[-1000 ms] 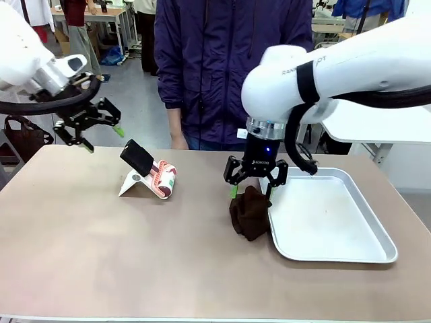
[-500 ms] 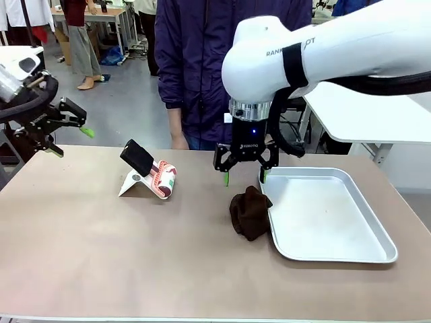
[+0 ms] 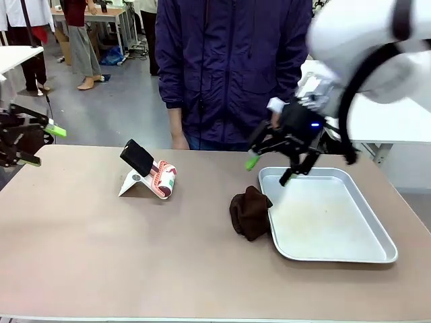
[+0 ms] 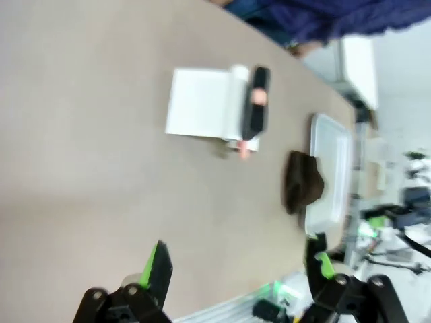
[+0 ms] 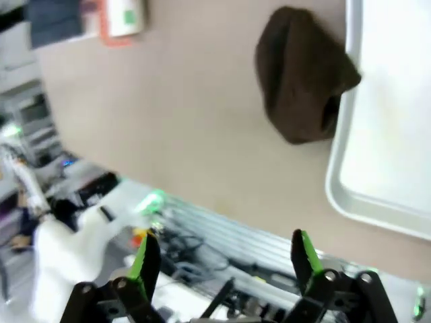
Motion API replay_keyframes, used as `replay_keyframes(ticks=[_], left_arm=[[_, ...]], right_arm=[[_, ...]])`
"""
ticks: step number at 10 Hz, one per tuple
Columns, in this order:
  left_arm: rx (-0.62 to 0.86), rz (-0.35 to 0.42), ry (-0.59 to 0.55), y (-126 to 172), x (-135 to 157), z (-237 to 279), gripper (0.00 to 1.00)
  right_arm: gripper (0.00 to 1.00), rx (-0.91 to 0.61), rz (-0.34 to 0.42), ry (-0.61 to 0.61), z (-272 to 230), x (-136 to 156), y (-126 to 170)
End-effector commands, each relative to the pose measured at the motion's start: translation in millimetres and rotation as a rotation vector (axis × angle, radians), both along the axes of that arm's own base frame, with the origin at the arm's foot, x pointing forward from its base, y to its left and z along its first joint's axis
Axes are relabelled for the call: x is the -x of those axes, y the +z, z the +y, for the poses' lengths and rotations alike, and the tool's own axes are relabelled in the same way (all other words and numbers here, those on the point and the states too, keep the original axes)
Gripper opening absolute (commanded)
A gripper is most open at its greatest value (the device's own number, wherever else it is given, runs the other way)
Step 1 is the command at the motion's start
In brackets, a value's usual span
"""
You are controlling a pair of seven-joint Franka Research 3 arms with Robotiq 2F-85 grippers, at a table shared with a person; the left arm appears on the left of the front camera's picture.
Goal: Clean the surface of the table.
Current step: Return the Lint Roller and towel to their original positions.
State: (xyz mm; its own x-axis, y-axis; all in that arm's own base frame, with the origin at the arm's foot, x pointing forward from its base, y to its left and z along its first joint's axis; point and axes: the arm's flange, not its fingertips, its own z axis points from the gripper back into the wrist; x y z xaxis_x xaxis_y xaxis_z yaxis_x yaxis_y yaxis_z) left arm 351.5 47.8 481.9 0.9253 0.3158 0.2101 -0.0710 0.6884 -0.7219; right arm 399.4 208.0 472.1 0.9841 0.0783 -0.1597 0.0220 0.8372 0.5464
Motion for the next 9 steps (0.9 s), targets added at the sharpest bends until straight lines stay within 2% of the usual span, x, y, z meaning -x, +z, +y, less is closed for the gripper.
replay_keyframes(ticks=[1, 4, 7, 8, 9], left_arm=[[0.103, -0.052, -0.097, -10.1, 34.9, 1.6, 1.0], [0.168, -0.051, -0.136, -10.7, 48.8, 11.3, 1.0], [0.275, -0.029, -0.111, -22.6, 34.2, 31.3, 1.0], [0.332, -0.052, -0.094, -26.4, 30.5, 39.8, 1.0], [0.424, -0.116, -0.07, -27.9, 27.6, 49.0, 1.0]], right_arm=[[1.0, -0.252, -0.049, -0.019, -71.0, 35.1, 0.0], [1.0, -0.531, -0.162, -0.206, -167.3, 74.6, -13.1], [1.0, -0.839, -0.272, -0.405, -237.3, 104.9, -49.6], [1.0, -0.901, -0.266, -0.448, -248.4, 107.7, -59.9], [1.0, -0.896, -0.23, -0.437, -252.1, 106.1, -68.4]])
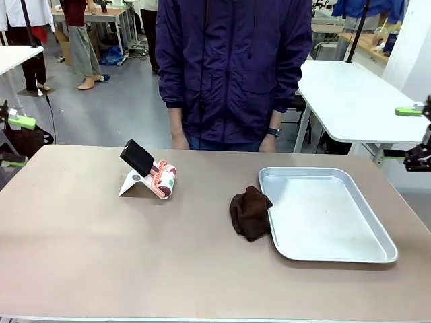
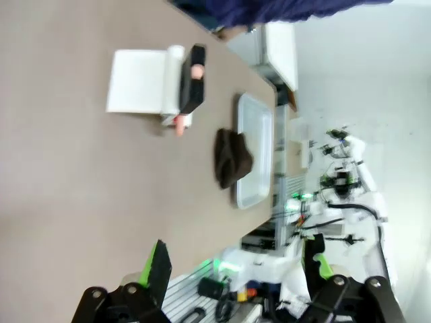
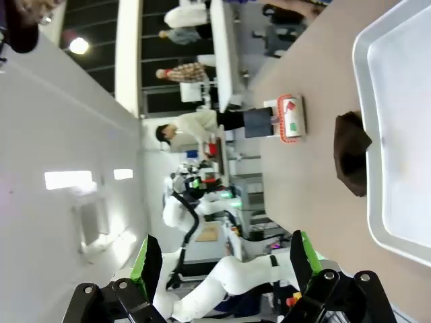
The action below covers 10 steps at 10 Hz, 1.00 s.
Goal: Clean the surface of the table.
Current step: Return the Lint Roller and towel to their original positions.
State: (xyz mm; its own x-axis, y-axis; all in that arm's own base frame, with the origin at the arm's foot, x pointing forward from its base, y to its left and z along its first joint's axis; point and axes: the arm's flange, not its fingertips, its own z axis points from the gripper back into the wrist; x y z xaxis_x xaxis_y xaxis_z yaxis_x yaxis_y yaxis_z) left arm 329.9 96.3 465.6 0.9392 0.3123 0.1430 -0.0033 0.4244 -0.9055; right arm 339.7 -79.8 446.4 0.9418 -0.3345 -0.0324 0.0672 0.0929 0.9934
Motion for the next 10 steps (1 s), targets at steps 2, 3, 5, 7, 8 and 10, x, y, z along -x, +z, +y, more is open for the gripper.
replay_keyframes(ticks=[2, 3, 5, 7, 8, 10], left_arm=[[0.0, 0.0, 0.0, 0.0, 0.0, 0.0, 1.0], [0.0, 0.0, 0.0, 0.0, 0.0, 0.0, 1.0], [0.0, 0.0, 0.0, 0.0, 0.0, 0.0, 1.0], [0.0, 0.0, 0.0, 0.0, 0.0, 0.0, 1.0], [0.0, 0.0, 0.0, 0.0, 0.0, 0.0, 1.0], [0.0, 0.0, 0.0, 0.0, 0.0, 0.0, 1.0]], right_arm=[[1.0, 0.054, 0.001, 0.014, 14.1, 0.1, 14.0], [1.0, 0.054, 0.001, 0.014, 14.1, 0.1, 14.0], [1.0, 0.054, 0.001, 0.014, 14.1, 0.1, 14.0], [1.0, 0.054, 0.001, 0.014, 14.1, 0.1, 14.0], [1.0, 0.054, 0.001, 0.014, 14.1, 0.1, 14.0], [1.0, 0.054, 0.001, 0.014, 14.1, 0.1, 14.0]])
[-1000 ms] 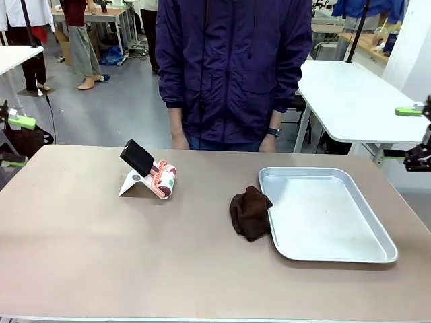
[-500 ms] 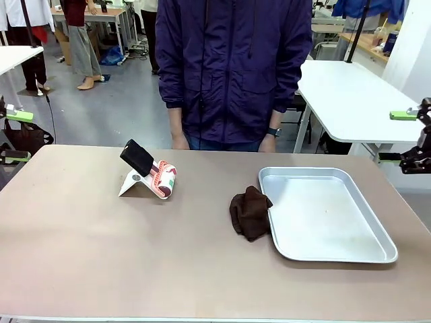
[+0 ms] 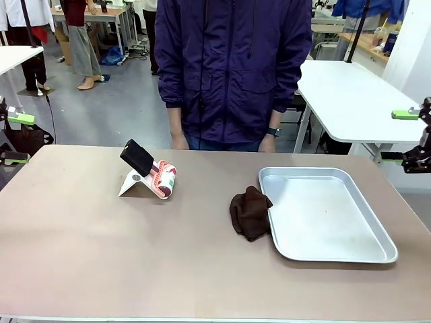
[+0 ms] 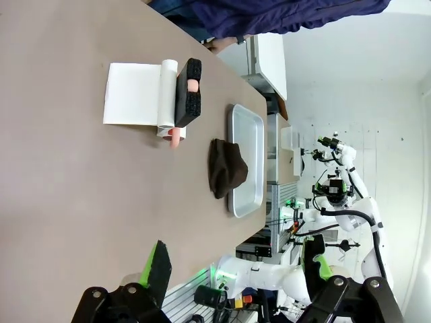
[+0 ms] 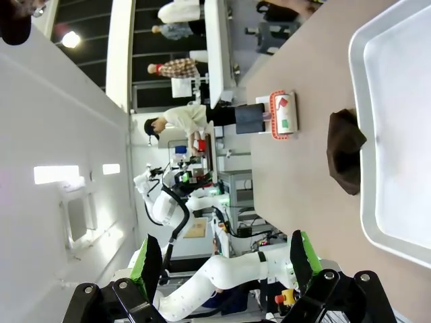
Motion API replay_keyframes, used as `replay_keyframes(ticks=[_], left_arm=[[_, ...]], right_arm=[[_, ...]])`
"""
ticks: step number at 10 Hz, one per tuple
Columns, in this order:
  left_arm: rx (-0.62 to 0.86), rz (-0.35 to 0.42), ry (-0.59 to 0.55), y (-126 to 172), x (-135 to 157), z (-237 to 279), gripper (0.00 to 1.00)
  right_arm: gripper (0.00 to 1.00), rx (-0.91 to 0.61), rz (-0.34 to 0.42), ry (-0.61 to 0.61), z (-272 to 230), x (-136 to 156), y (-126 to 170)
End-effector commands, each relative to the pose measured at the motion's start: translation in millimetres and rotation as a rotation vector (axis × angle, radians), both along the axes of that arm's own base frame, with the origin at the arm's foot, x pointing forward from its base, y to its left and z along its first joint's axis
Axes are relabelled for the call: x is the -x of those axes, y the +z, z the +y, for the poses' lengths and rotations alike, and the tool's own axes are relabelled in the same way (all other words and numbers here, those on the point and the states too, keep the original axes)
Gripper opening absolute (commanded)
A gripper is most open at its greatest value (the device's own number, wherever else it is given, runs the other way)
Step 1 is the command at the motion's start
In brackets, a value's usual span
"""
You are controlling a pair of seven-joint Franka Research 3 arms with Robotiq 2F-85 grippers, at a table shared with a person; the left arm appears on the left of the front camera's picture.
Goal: Clean the surface of the table.
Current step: Return the Lint Roller and towel to their original positions.
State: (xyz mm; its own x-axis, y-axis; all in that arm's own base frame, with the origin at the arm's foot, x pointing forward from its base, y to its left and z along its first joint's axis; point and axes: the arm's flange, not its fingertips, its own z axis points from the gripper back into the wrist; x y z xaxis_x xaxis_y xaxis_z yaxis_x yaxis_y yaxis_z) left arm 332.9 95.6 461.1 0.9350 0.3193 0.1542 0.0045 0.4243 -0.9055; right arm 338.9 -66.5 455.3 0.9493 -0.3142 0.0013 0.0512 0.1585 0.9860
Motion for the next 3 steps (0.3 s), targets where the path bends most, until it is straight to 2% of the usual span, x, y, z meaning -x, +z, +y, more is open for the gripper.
replay_keyframes(ticks=[1, 3], left_arm=[[0.0, 0.012, -0.007, 4.5, 3.0, 0.7, 1.0], [0.0, 0.012, -0.007, 4.5, 3.0, 0.7, 1.0]], right_arm=[[1.0, -0.011, 0.014, -0.009, 0.9, -0.7, 5.1], [1.0, -0.011, 0.014, -0.009, 0.9, -0.7, 5.1]])
